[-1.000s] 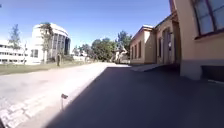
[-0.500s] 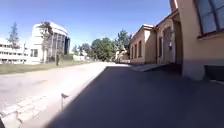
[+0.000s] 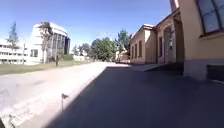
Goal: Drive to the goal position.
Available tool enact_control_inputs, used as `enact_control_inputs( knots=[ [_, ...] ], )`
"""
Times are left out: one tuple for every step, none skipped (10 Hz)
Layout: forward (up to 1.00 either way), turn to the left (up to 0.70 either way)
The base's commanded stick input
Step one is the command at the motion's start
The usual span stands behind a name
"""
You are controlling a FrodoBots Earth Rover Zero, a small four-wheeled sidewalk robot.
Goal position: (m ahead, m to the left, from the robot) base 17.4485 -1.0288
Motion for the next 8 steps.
enact_control_inputs(
  knots=[
    [0.25, 0.00],
    [0.25, 0.00],
    [0.25, 0.00],
    [0.25, 0.00],
    [0.25, 0.00],
    [0.25, 0.00],
    [0.25, 0.00],
    [0.25, 0.00]
  ],
)
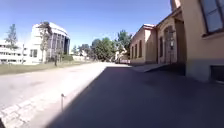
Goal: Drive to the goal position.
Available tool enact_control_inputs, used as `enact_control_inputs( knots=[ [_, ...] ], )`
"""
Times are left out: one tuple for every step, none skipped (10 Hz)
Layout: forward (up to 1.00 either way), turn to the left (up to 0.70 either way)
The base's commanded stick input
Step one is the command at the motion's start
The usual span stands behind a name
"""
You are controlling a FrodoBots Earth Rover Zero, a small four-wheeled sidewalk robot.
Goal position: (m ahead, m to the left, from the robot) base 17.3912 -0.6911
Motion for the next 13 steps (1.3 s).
enact_control_inputs(
  knots=[
    [0.25, 0.00],
    [0.25, 0.00],
    [0.25, 0.00],
    [0.25, 0.00],
    [0.25, 0.00],
    [0.25, 0.00],
    [0.25, 0.00],
    [0.25, 0.00],
    [0.25, 0.00],
    [0.25, 0.00],
    [0.25, 0.00],
    [0.25, 0.00],
    [0.25, 0.00]
  ],
)
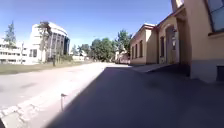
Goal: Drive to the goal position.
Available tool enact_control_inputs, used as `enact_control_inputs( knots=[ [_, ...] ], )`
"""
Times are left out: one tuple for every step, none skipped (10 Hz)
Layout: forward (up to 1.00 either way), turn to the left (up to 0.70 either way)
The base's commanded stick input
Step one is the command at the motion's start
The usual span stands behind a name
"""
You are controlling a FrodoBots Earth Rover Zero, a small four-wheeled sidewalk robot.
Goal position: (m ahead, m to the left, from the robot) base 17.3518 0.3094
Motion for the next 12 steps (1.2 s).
enact_control_inputs(
  knots=[
    [0.25, 0.00],
    [0.25, 0.00],
    [0.25, 0.00],
    [0.25, 0.00],
    [0.25, 0.00],
    [0.25, 0.00],
    [0.25, 0.00],
    [0.25, 0.00],
    [0.25, 0.00],
    [0.25, 0.00],
    [0.25, 0.00],
    [0.25, 0.00]
  ],
)
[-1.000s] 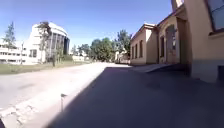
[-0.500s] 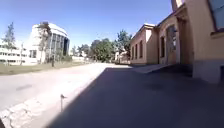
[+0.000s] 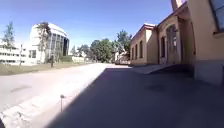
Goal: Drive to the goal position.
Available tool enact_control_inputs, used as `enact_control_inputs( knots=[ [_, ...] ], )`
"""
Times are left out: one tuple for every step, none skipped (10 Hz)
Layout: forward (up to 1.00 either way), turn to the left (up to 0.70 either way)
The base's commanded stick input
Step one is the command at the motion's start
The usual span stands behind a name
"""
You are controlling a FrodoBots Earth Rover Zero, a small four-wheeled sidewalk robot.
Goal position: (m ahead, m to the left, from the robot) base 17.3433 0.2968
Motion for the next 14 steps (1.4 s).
enact_control_inputs(
  knots=[
    [0.25, 0.00],
    [0.25, 0.00],
    [0.25, 0.00],
    [0.25, 0.00],
    [0.25, 0.00],
    [0.25, 0.00],
    [0.25, 0.00],
    [0.25, 0.00],
    [0.25, 0.00],
    [0.25, 0.00],
    [0.25, 0.00],
    [0.25, 0.00],
    [0.25, 0.00],
    [0.25, 0.00]
  ],
)
